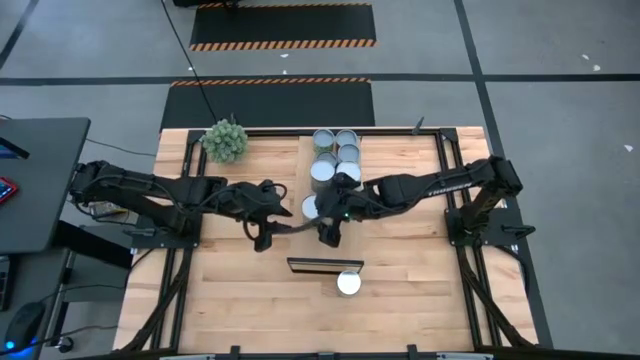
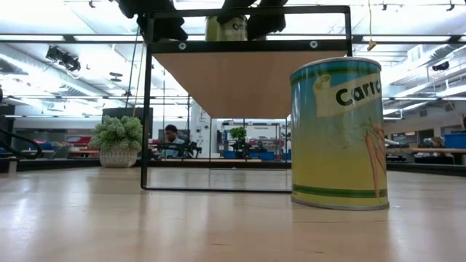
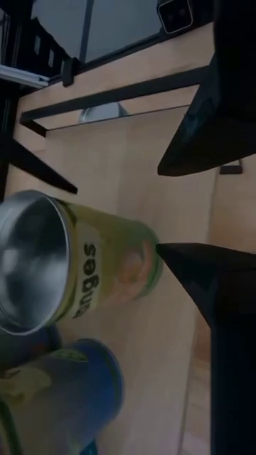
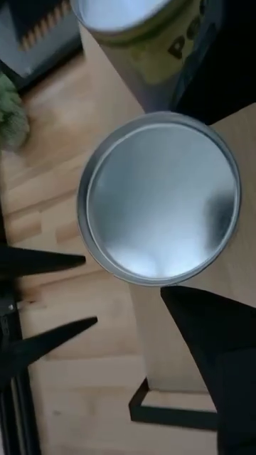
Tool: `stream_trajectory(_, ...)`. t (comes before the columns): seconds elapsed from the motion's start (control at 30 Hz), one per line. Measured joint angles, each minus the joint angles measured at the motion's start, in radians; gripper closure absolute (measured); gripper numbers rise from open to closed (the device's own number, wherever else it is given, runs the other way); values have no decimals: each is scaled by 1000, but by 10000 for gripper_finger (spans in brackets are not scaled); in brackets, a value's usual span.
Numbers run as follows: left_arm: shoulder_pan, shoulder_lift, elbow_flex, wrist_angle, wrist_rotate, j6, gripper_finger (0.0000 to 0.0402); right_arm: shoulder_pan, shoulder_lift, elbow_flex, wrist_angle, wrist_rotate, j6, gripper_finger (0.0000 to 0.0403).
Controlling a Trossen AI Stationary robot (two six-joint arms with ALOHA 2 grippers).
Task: Pick and place cans onto a shelf
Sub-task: Put the large canned oranges on the shelf
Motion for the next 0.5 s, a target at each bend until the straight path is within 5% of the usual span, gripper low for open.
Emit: stream_trajectory(0.5,-1,17,0,28,-41,-4,232,-16,-4,34,-12,39,-92,35)
